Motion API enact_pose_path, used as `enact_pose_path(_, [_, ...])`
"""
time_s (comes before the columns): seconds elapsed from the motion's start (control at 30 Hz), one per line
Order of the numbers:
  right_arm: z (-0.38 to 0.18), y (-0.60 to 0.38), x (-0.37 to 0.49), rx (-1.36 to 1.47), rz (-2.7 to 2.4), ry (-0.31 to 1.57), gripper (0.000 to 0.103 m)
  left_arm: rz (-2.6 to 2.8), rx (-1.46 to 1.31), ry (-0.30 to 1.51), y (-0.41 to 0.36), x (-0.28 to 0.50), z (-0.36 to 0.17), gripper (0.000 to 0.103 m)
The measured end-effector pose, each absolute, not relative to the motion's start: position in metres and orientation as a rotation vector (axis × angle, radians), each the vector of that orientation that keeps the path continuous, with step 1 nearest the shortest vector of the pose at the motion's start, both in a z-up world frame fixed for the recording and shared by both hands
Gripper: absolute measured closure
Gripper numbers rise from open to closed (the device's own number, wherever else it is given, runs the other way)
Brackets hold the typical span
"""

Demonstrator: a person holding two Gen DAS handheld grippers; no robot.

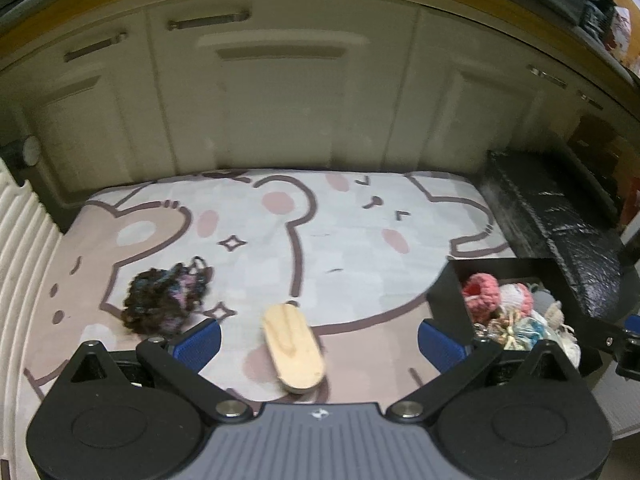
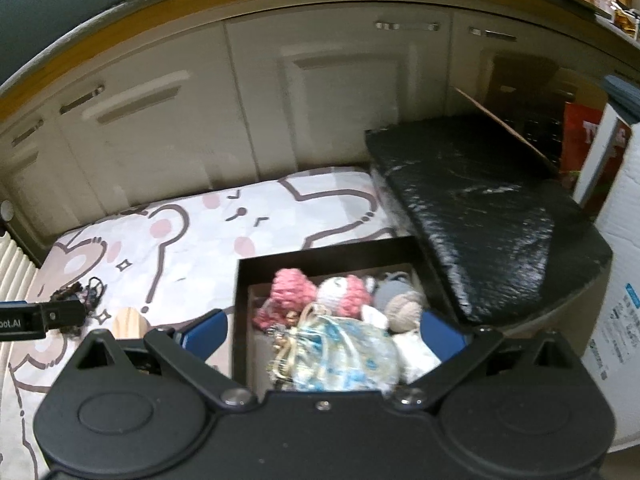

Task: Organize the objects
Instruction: 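Withdraw both open tools from the box toward the wooden block and yarn clump, then lower the left tool onto the dark yarn clump while the right tool lowers onto the wooden oval block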

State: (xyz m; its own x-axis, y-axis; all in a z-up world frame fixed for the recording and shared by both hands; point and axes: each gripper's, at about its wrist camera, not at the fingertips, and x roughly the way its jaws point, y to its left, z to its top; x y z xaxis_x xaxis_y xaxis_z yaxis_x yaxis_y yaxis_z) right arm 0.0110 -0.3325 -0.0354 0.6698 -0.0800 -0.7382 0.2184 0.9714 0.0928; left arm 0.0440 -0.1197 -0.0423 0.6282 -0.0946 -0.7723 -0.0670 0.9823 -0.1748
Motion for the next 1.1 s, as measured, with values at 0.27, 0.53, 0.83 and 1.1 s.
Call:
enact_pose_path(0.27, [-0.034, -0.296, 0.025, 0.162, -0.105, 0.815, 0.0, 0.047, -0.215, 0.88, -0.081, 0.033, -0.04, 0.0])
enact_pose_path(0.53, [-0.03, -0.263, 0.036, 0.147, -0.044, 0.811, 0.0, 0.101, -0.221, 0.866, -0.049, 0.023, -0.039, 0.0])
enact_pose_path(0.83, [-0.03, -0.229, 0.047, 0.115, 0.022, 0.813, 0.0, 0.148, -0.234, 0.85, -0.02, 0.016, -0.04, 0.0])
enact_pose_path(1.1, [-0.033, -0.209, 0.056, 0.086, 0.06, 0.813, 0.0, 0.17, -0.241, 0.848, -0.004, 0.02, -0.048, 0.0])
